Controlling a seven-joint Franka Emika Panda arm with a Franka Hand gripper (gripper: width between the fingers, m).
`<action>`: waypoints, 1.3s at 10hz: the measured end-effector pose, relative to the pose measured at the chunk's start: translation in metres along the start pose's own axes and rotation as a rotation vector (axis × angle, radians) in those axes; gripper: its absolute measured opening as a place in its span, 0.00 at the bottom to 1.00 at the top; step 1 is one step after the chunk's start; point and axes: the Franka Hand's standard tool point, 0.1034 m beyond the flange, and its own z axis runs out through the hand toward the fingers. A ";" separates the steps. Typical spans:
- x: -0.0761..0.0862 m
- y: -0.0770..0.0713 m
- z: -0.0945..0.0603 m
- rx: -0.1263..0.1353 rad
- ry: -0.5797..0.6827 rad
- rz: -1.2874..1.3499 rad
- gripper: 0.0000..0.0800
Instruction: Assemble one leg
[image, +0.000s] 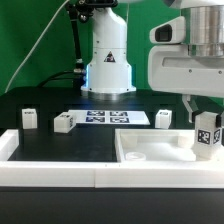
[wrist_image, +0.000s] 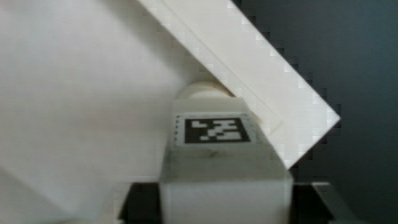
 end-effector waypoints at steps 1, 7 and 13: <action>-0.001 0.000 0.000 -0.003 0.004 0.081 0.36; -0.003 -0.002 0.000 0.009 -0.031 0.521 0.36; -0.001 -0.002 -0.002 -0.006 -0.043 0.046 0.80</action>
Offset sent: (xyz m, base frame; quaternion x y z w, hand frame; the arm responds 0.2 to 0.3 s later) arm -0.0001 -0.0001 -0.0029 -0.0080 -0.0098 0.2470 0.9689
